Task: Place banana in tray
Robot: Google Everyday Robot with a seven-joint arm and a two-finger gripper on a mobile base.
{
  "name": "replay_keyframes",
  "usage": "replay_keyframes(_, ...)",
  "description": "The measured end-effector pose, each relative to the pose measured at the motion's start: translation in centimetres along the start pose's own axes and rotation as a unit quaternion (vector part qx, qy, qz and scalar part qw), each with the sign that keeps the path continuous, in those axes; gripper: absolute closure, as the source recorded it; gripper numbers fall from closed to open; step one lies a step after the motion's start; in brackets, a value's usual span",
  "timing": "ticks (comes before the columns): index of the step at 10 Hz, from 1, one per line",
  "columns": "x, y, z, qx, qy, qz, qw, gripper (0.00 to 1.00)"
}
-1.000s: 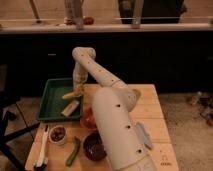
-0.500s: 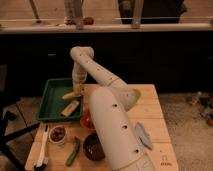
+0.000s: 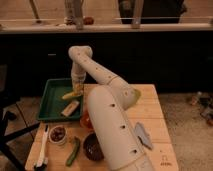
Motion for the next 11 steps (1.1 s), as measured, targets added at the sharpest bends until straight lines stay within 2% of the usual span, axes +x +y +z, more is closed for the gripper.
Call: replay_keyframes(11,-0.44,0.45,-0.33,-0.003,0.024,-0.01,0.9997,1.0)
